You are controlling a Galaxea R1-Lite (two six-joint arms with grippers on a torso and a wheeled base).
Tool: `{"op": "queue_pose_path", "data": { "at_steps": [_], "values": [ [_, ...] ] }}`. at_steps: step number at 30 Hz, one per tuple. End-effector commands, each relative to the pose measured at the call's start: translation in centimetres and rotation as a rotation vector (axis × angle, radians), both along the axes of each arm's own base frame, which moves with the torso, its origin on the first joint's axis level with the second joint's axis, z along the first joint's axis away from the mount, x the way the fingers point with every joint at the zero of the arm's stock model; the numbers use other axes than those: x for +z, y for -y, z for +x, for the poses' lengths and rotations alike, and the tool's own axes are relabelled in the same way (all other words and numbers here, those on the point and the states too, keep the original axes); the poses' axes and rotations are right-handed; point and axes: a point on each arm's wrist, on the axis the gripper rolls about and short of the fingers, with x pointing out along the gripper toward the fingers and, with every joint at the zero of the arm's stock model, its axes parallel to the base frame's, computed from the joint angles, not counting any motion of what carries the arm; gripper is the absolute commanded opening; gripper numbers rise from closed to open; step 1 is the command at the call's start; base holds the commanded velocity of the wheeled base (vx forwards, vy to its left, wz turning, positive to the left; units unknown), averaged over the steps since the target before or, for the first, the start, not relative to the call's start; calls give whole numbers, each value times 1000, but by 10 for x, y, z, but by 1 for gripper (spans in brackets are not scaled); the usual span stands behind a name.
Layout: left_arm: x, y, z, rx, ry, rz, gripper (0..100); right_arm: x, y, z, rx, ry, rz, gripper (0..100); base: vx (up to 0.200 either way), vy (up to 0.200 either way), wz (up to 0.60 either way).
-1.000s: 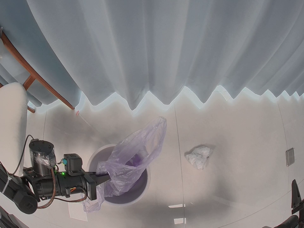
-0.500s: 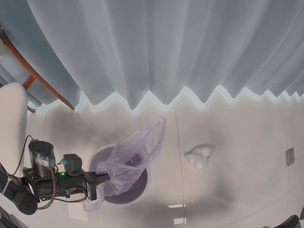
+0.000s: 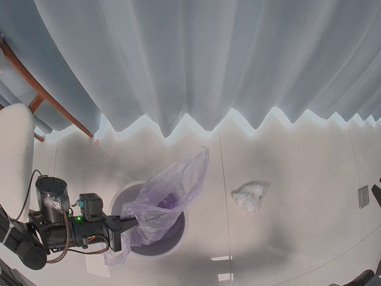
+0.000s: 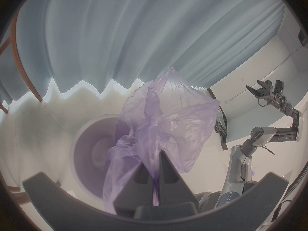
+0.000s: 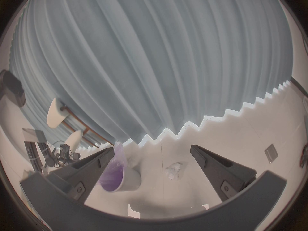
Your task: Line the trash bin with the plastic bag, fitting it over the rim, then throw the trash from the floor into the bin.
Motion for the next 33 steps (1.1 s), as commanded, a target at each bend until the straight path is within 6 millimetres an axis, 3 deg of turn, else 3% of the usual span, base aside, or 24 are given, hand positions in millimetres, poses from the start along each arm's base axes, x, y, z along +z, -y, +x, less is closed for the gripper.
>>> {"op": "queue_pose_path", "data": {
  "at_steps": [1, 6, 16, 21, 25, 30, 33],
  "values": [
    [1, 0, 0, 0, 3, -2, 0, 0, -2, 5, 87, -10, -55, 100, 0, 0, 0],
    [1, 0, 0, 14, 6, 4, 0, 3, -7, 21, 194, -76, -57, 100, 0, 0, 0],
    [4, 0, 2, 25, 47, -8, 0, -9, -22, 73, 289, -321, -86, 100, 0, 0, 0],
    [2, 0, 2, 23, 40, -5, 0, 1, -32, 92, 328, -358, -53, 100, 0, 0, 0],
    [-2, 2, 1, 14, 21, 4, 0, 1, -43, 92, 384, -443, 57, 100, 0, 0, 0],
    [-2, 4, 1, 6, 23, 2, 0, 24, -55, 97, 445, -406, 114, 100, 0, 0, 0],
    [-4, 10, -3, -24, 14, 5, 0, 19, -68, 101, 495, -486, 139, 100, 0, 0, 0]
  ]
}}
